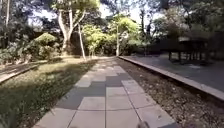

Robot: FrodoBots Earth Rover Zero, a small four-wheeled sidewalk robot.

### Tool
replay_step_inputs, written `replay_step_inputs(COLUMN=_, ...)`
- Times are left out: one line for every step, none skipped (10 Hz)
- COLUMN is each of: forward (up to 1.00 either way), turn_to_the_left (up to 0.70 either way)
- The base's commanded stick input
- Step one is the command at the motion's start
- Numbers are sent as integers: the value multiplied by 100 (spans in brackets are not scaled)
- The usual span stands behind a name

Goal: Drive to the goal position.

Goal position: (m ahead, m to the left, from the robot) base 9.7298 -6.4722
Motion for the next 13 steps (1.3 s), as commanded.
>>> replay_step_inputs(forward=50, turn_to_the_left=0)
replay_step_inputs(forward=50, turn_to_the_left=0)
replay_step_inputs(forward=50, turn_to_the_left=0)
replay_step_inputs(forward=50, turn_to_the_left=0)
replay_step_inputs(forward=50, turn_to_the_left=0)
replay_step_inputs(forward=50, turn_to_the_left=0)
replay_step_inputs(forward=50, turn_to_the_left=0)
replay_step_inputs(forward=50, turn_to_the_left=0)
replay_step_inputs(forward=50, turn_to_the_left=0)
replay_step_inputs(forward=50, turn_to_the_left=0)
replay_step_inputs(forward=50, turn_to_the_left=0)
replay_step_inputs(forward=50, turn_to_the_left=0)
replay_step_inputs(forward=50, turn_to_the_left=0)
